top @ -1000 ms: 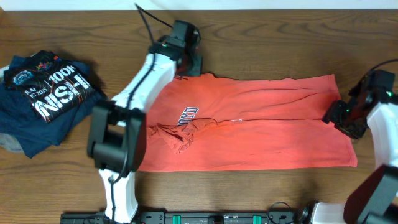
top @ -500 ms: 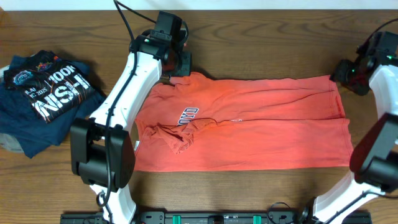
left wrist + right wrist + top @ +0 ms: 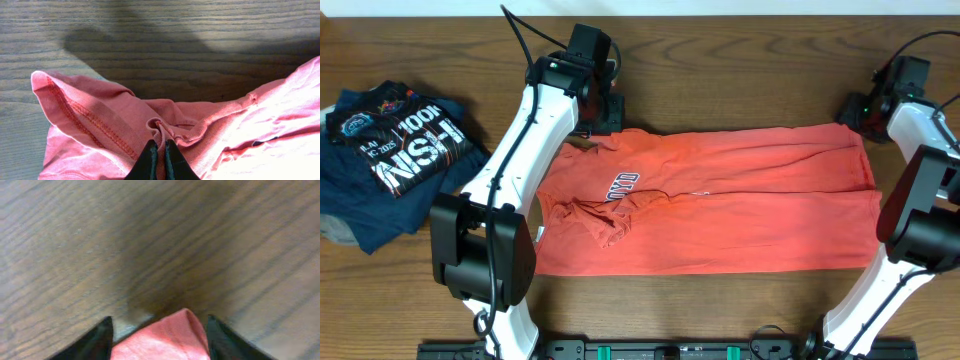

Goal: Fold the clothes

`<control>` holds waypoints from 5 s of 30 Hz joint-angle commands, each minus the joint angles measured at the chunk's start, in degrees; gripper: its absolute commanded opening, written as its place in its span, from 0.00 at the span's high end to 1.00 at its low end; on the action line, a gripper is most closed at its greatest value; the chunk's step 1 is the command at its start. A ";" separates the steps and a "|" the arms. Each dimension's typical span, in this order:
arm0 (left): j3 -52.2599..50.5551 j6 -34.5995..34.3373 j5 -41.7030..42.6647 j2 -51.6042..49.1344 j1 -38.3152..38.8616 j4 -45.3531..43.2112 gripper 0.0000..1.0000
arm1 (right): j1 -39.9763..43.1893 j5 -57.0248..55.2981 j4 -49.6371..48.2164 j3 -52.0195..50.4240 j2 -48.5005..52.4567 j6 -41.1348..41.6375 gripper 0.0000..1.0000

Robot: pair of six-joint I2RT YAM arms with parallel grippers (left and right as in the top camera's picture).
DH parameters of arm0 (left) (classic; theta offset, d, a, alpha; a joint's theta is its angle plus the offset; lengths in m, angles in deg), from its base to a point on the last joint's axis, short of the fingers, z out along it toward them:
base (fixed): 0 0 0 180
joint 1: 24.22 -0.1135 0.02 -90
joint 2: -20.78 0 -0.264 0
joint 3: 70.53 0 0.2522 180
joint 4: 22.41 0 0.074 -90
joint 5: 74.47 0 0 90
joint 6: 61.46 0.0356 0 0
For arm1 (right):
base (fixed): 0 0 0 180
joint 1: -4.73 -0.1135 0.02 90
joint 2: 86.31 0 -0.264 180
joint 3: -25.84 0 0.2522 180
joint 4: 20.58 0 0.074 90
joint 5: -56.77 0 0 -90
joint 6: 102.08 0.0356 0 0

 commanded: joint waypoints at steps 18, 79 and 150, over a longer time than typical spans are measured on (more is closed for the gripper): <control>0.83 -0.55 -0.57 1.18 -0.31 0.42 0.94 | -1.38 -5.64 2.84 0.79 2.08 0.81 0.88; -2.21 -3.56 4.24 9.01 8.50 38.03 0.88 | 7.54 -19.23 57.13 2.38 -14.45 -0.26 0.69; -30.58 -21.86 -6.32 18.12 12.26 21.40 0.56 | 2.71 -8.44 41.44 -15.23 -14.45 -2.21 0.56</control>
